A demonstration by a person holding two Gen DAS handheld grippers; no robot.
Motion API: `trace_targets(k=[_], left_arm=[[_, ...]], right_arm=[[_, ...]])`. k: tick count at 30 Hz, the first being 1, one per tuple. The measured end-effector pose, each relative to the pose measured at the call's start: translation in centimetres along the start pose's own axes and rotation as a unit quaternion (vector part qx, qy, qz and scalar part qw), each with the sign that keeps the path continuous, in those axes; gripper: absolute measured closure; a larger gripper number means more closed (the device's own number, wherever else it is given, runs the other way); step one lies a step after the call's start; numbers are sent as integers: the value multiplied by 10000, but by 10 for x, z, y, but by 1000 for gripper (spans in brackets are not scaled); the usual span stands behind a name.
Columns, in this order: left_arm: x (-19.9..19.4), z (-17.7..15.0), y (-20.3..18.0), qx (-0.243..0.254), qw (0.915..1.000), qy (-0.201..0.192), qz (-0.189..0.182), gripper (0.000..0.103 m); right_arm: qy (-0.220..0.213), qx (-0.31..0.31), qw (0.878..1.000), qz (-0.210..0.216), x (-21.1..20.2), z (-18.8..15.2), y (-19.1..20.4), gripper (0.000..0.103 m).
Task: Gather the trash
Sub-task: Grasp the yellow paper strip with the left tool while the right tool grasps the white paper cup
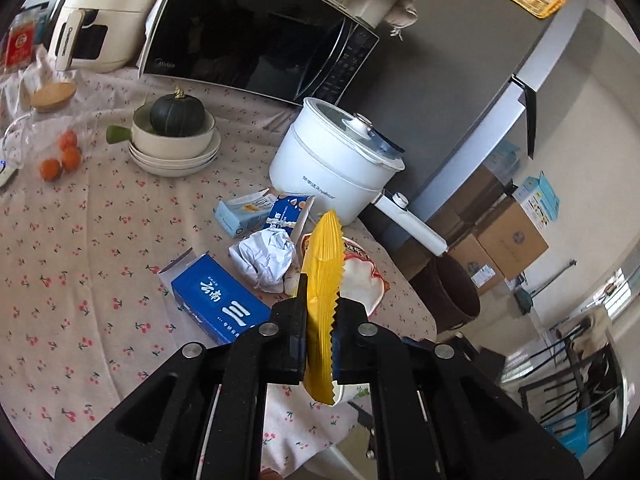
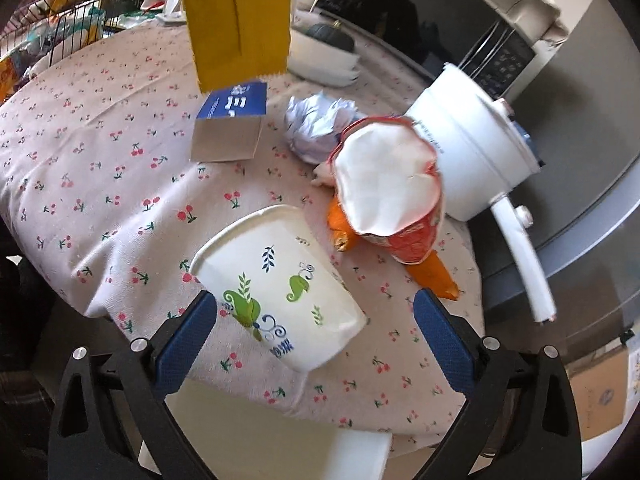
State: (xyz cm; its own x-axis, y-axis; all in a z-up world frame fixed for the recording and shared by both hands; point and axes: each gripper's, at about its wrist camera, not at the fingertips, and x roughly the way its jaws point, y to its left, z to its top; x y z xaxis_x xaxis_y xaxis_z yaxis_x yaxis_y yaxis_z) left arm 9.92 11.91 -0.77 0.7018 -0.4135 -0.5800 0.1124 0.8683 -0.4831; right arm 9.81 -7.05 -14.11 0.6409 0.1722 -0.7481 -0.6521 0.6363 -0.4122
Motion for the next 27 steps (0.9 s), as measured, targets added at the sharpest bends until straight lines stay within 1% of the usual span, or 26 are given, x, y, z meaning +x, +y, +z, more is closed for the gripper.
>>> trace_targets(k=[1,5,6,8,9,14,19,22,24,27], left_arm=[[0,-1,1,9,10000,21,0,95],[2,-3,7,-42,9999,111,10,95],[2,-4,8,-49,9999,123,7,95],[3,-5,8,-30,9999,141,13,95],[3,-6,7,-15,9999,146,16,95],[6,-8,6,29,9999,157,49,95],[5,-7,4,-16,9999,114,-8,95],[5,-7,1,-33,9999,85,-75,96],[5,-7,-4,-1,9999,77,-150,95],[4,-8,-13,65,9996,58,-250,95]], right_arm=[[39,-39,10000,24,4,1,1,16],[183,-144,9997,74,21,0,10,26],[118,-86,9998,117,21,1,8,28],[154,44,9997,198,25,3,6,37],[172,121,9995,229,25,4,5,43],[61,632,9976,289,21,3,-6,46],[-181,1135,9926,381,1,1,-17,46],[-333,1387,9894,270,-16,-2,-23,46],[-417,1614,9859,120,-28,-5,-28,46],[-533,1916,9800,33,-45,-12,-38,49]])
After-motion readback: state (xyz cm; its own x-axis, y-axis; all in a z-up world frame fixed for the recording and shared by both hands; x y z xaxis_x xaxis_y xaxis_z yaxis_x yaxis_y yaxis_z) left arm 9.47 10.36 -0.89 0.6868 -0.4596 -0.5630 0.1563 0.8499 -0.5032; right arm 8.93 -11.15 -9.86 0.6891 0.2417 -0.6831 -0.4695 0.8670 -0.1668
